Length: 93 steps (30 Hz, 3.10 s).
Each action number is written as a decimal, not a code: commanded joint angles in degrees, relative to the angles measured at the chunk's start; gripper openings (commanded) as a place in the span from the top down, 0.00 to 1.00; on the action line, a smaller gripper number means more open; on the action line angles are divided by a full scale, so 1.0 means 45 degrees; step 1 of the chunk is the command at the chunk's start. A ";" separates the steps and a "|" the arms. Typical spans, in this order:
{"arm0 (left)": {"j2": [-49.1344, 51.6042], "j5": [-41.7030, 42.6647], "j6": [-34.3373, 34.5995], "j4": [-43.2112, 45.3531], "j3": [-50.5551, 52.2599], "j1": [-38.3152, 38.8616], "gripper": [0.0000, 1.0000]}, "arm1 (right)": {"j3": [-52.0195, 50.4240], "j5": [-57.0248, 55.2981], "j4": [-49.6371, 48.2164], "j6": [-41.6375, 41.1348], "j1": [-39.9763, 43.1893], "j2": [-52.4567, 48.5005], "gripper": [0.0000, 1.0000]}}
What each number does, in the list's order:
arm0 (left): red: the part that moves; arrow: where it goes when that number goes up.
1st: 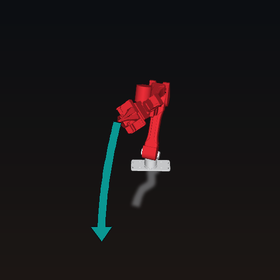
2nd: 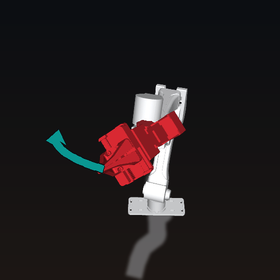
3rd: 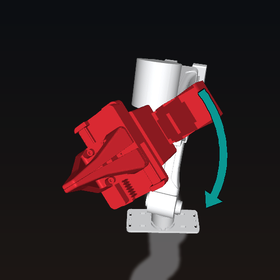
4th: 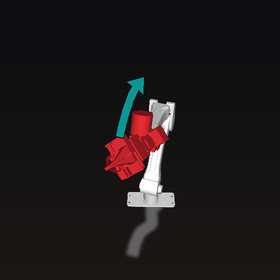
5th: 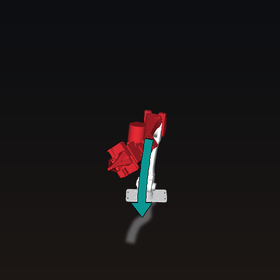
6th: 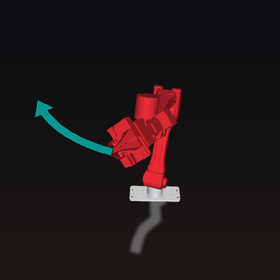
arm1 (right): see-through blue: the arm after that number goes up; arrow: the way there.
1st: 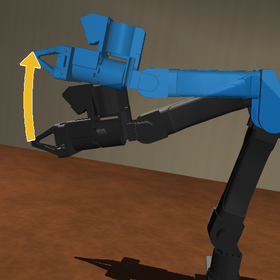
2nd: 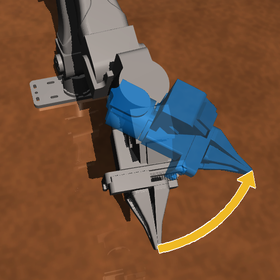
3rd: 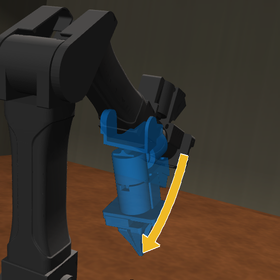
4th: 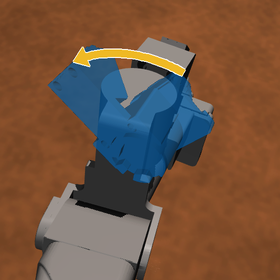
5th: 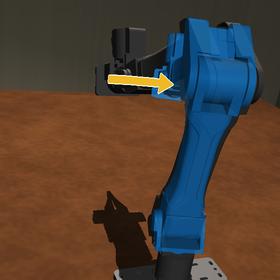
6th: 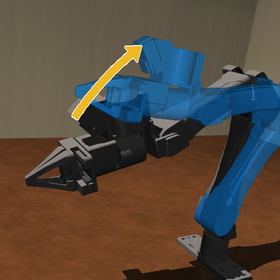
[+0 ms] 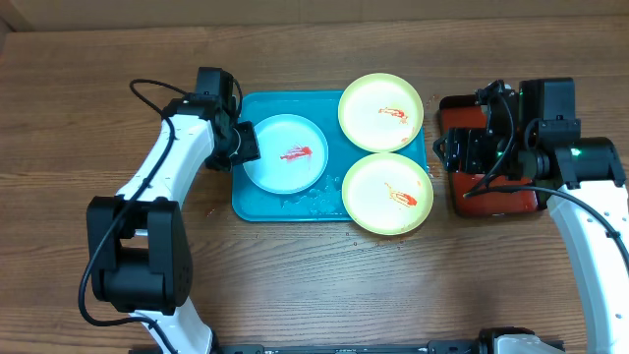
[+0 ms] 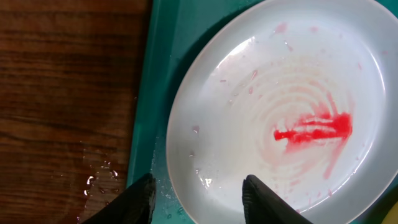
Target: Clean dirty plates on tray and stack at the side
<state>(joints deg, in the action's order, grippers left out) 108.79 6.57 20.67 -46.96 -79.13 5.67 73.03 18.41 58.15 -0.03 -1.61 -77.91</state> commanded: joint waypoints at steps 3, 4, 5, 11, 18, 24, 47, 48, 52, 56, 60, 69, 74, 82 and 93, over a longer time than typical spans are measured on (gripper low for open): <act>0.0704 -0.0559 0.0670 0.0131 -0.0185 0.0102 0.55 | 0.0204 -0.0078 -0.0019 -0.0005 -0.0058 0.0019 0.20; 0.0831 -0.0607 0.0714 0.0170 -0.0185 0.0102 0.56 | 0.0204 -0.0078 -0.0019 0.0000 -0.0058 0.0019 0.20; 0.1137 -0.0573 0.0709 0.0277 -0.0185 0.0107 0.58 | 0.0204 -0.0078 -0.0019 -0.0005 -0.0058 0.0019 0.20; 0.1880 -0.0544 0.0704 0.0714 -0.0189 0.0107 0.67 | 0.0204 -0.0083 -0.0015 0.0000 -0.0058 0.0019 0.20; 0.1880 -0.0466 0.0699 0.1277 -0.0189 0.0107 0.77 | 0.0204 -0.0083 -0.0024 -0.0005 -0.0058 0.0019 0.21; 0.1880 -0.0461 0.0515 0.1749 -0.0189 0.0107 0.91 | 0.0199 -0.1146 -0.0029 -0.0879 -0.0058 -0.0039 0.21; 0.1880 -0.0568 -0.0554 0.1423 -0.0189 0.0107 0.96 | 0.0204 -0.4507 -0.2302 -0.0481 0.2370 -0.4784 0.30; 0.1880 -0.0568 -0.0554 0.1438 -0.0189 0.0107 0.96 | 0.0204 -0.4260 -0.2341 -0.0063 0.2375 -0.5003 0.31; 0.1880 -0.0568 -0.0554 0.1462 -0.0189 0.0107 0.96 | 0.0204 -0.4027 -0.2458 0.0695 0.2375 -0.5931 0.38; 0.1880 -0.0568 -0.0559 0.1462 -0.0189 0.0102 0.96 | 0.0180 -0.4085 -0.2841 0.0695 0.2375 -0.6659 0.60; 0.1880 -0.0568 -0.0559 0.1457 -0.0189 0.0102 0.96 | 0.0058 -0.4177 -0.3536 0.0709 0.2375 -0.7203 0.60; 0.1880 -0.0568 -0.0554 0.1506 -0.0189 0.0107 0.96 | 0.0010 -0.3823 -0.3764 0.0665 0.2361 -0.8009 0.82; 0.1880 -0.0568 -0.0559 0.1501 -0.0189 0.0102 0.96 | 0.0335 -0.3827 -0.3075 -0.0049 0.2375 -0.7747 0.96; 0.1880 -0.0563 -0.0612 0.1491 -0.0189 0.0107 0.96 | 0.3390 -0.3007 0.0457 -0.0860 0.2370 -0.6659 0.96; 0.1880 -0.0563 -0.0651 0.1491 -0.0189 0.0102 0.96 | 0.4741 -0.2356 0.1977 -0.0952 0.2361 -0.6649 0.96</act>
<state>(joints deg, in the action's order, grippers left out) 116.49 5.28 19.29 -40.05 -79.44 6.02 93.71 6.87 67.13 -3.68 9.23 -108.81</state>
